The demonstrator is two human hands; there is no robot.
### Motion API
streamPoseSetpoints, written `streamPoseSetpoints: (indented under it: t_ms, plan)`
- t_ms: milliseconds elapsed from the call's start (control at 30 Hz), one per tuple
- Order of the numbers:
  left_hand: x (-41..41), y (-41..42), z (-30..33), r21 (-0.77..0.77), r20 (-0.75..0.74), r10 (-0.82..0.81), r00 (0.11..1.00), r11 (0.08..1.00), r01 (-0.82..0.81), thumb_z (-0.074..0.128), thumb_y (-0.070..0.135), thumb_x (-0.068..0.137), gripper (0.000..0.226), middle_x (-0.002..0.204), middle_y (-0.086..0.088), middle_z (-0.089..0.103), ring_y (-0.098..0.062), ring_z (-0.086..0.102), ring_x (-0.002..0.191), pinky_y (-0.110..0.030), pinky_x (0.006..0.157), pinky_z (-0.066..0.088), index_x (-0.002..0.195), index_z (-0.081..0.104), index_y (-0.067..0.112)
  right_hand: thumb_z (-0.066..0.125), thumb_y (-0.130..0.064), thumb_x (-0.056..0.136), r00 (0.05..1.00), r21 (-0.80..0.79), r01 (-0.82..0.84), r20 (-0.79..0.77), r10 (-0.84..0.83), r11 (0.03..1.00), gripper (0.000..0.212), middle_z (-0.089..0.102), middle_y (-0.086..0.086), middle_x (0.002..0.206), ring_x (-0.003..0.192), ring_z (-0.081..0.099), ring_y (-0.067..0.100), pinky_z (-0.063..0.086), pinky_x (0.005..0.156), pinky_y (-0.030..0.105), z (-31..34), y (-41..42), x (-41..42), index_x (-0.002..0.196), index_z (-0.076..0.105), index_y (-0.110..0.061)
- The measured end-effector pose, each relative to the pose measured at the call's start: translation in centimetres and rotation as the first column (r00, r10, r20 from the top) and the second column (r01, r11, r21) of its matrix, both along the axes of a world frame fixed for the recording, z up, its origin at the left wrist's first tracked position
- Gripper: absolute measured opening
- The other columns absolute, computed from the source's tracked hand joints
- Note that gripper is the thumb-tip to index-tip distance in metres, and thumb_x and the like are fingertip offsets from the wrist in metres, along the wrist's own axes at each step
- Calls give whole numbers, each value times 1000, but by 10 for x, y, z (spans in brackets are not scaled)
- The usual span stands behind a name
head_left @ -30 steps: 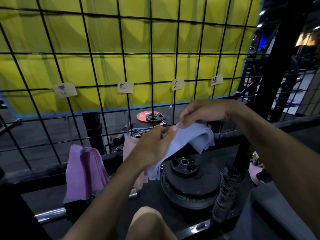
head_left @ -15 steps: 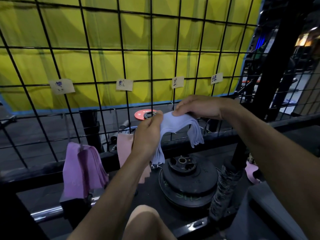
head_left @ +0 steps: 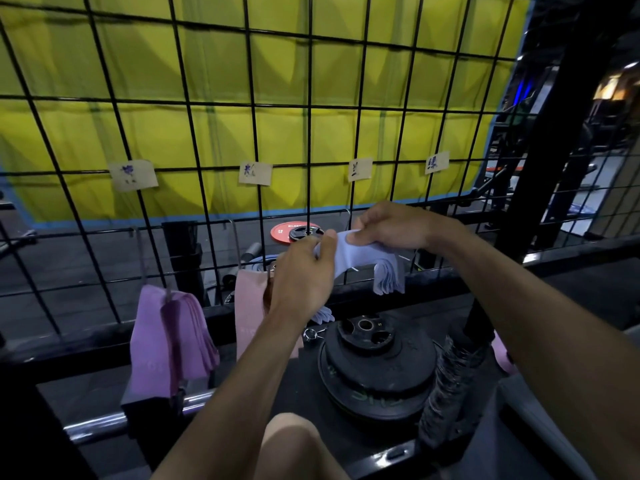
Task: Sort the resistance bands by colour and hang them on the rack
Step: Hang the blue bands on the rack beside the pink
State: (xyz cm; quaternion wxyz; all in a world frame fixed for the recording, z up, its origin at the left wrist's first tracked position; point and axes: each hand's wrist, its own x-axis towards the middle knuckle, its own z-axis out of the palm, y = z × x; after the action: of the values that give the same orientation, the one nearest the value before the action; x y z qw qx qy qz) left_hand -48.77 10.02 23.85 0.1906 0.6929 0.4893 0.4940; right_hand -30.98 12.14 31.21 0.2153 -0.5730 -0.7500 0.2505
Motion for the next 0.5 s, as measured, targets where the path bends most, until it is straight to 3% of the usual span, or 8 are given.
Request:
streamPoseSetpoints:
  t_ms: [200, 300, 367, 433, 500]
  plan:
    - [0, 7, -2, -20, 10, -45, 999, 999, 45, 41, 45, 106, 56, 51, 3, 35, -23, 46, 53, -36, 55, 31, 59, 32, 16, 67, -22, 95, 996, -101, -11, -86, 3, 995, 39, 38, 3, 54, 49, 31, 14, 24, 53, 28, -1, 4, 4, 64, 48, -11]
    - [0, 13, -6, -64, 41, -81, 996, 994, 83, 42, 47, 105, 57, 49, 2, 35, -34, 56, 58, -36, 55, 34, 60, 31, 14, 66, -17, 96, 988, -168, -58, -150, 32, 984, 32, 58, 5, 58, 49, 51, 13, 38, 53, 24, 3, 4, 6, 68, 58, -4]
    - [0, 17, -8, -109, 84, -95, 992, 989, 104, 42, 49, 104, 58, 52, -6, 44, -32, 60, 59, -35, 56, 38, 61, 35, 11, 66, -15, 96, 982, -213, -98, -181, 60, 972, 22, 71, 16, 75, 64, 69, 19, 54, 69, 32, 4, 4, 8, 77, 69, -3]
    - [1, 18, -8, -139, 122, -107, 987, 982, 124, 42, 49, 104, 61, 57, -17, 54, -25, 57, 56, -33, 58, 39, 65, 42, 2, 73, -18, 91, 978, -223, -120, -193, 77, 967, 23, 70, 28, 90, 76, 72, 30, 51, 88, 50, 5, 4, 10, 86, 69, 4]
    - [1, 16, -7, -164, 145, -126, 981, 975, 150, 42, 47, 105, 62, 56, -16, 57, -20, 53, 50, -32, 56, 37, 69, 47, -4, 83, -30, 79, 981, -243, -105, -185, 60, 964, 46, 66, 37, 102, 86, 68, 36, 45, 97, 61, 6, 4, 10, 95, 68, 10]
